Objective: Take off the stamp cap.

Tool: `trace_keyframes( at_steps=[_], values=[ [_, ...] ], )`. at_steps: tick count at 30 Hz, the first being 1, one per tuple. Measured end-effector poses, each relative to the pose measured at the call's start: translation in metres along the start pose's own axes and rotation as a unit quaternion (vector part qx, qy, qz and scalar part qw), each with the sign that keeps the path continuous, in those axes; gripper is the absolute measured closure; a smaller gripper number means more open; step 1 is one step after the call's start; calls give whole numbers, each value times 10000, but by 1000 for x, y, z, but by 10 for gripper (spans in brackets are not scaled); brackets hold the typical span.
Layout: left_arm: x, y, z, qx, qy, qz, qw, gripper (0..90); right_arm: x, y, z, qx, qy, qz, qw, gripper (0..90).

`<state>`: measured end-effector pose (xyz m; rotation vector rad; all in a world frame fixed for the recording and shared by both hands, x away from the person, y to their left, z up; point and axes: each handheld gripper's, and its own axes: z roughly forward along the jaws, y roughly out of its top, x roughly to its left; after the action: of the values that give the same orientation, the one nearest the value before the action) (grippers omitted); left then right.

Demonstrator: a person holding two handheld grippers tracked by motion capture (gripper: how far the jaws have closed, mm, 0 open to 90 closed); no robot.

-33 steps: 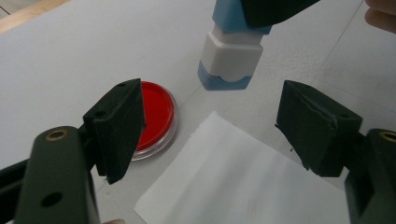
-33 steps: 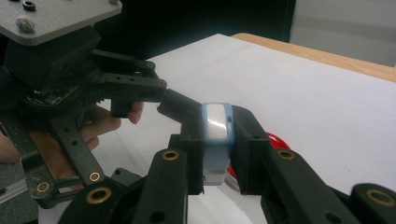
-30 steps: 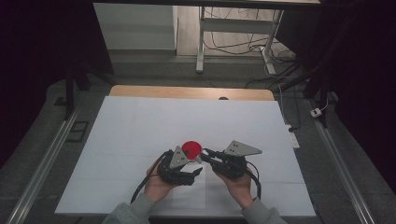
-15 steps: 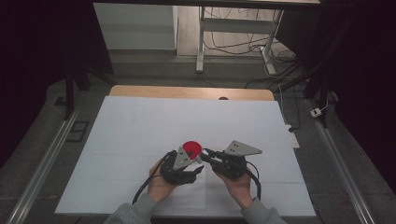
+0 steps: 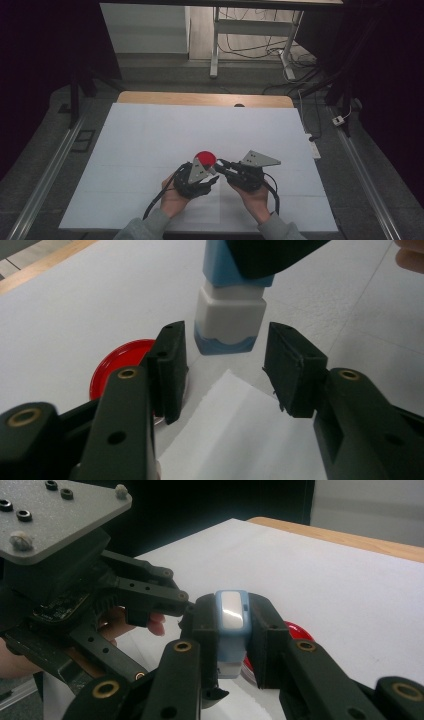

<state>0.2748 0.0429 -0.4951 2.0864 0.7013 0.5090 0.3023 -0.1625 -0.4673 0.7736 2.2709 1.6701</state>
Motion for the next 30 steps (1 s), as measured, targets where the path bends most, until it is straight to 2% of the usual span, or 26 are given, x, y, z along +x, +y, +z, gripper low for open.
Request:
trace_keyframes(
  at_steps=[12,24,30],
  values=[
    [-1,0,1,26,46,42,10000,602,0,-1,1,-1,-2,25,10000,751],
    [-1,-1,2,69,69,35,9999,606,1,-2,1,-24,-19,38,10000,752],
    [-1,-1,2,60,131,77,9999,637,1,-2,1,-45,-17,66,10000,752]
  ],
)
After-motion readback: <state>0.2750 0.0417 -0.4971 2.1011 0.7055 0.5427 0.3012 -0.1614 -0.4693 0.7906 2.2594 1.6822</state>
